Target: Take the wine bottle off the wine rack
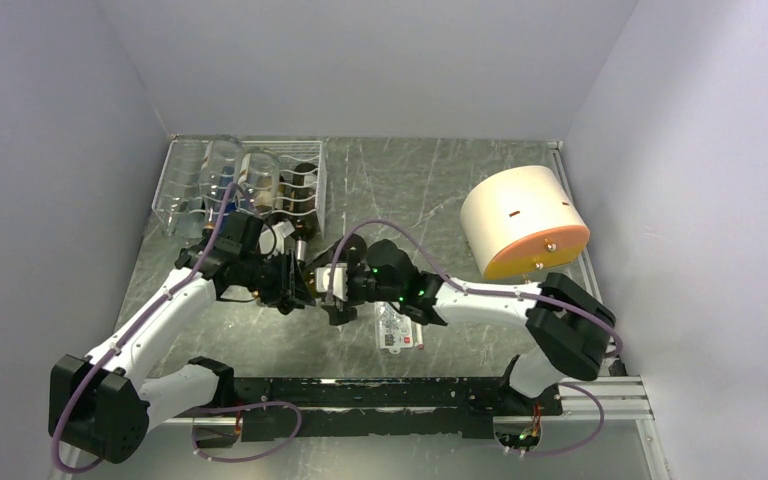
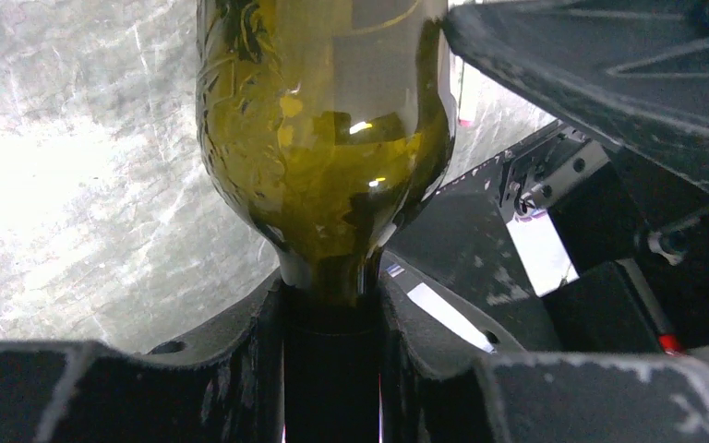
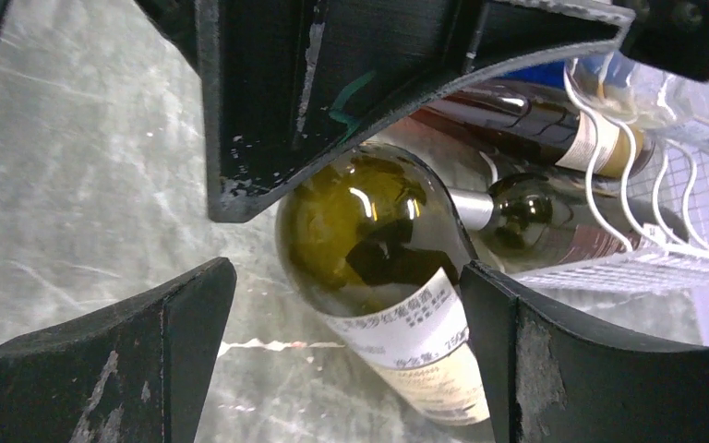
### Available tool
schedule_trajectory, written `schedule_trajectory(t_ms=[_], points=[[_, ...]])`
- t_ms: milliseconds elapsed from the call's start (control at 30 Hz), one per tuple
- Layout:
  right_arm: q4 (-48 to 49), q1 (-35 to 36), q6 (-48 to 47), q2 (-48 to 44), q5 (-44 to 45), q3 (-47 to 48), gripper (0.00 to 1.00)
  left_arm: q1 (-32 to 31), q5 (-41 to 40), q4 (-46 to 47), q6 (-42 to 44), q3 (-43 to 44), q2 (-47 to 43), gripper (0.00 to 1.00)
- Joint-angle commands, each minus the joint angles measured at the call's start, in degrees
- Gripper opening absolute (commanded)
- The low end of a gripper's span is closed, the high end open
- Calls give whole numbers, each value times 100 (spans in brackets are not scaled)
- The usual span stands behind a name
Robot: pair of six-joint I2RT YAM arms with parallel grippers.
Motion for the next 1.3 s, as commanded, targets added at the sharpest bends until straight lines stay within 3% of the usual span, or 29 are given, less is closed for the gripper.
schedule_trajectory(t_ms=[0, 200, 433, 467, 567, 733, 800, 833, 867, 1100, 1267], points=[[213, 84, -942, 475, -42, 359, 97, -65, 174, -170, 111, 212, -157, 15], [348, 239, -1537, 905, 278, 540, 94, -70, 197, -283, 181, 310, -174, 20], [1298, 337, -1889, 1070, 1076, 194, 84, -63, 214, -357, 233, 500, -361, 41], [1279, 333, -1892, 1084, 1035, 226, 80, -69, 239, -329, 202, 511, -390, 43], [1420, 339, -1741, 1197, 1059, 254, 57, -66, 269, -232, 121, 536, -517, 50], [2742, 331, -1153, 1111, 1354, -141, 44, -70, -14, -537, 253, 882, -624, 64], [3008, 322, -918, 1090, 1464, -250, 40, -67, -208, -684, 339, 1155, -701, 75], [3079, 320, -845, 1068, 1490, -302, 37, -68, -321, -735, 378, 1287, -729, 93], [3179, 318, -749, 1049, 1505, -364, 35, -67, -408, -772, 401, 1418, -751, 100], [3705, -23, 217, 823, 1589, -590, 26, -64, -1338, -971, 485, 2459, -786, 100], [3606, -738, 1422, 782, 1463, -307, 15, -64, -1844, -732, 342, 2740, -1072, 100]])
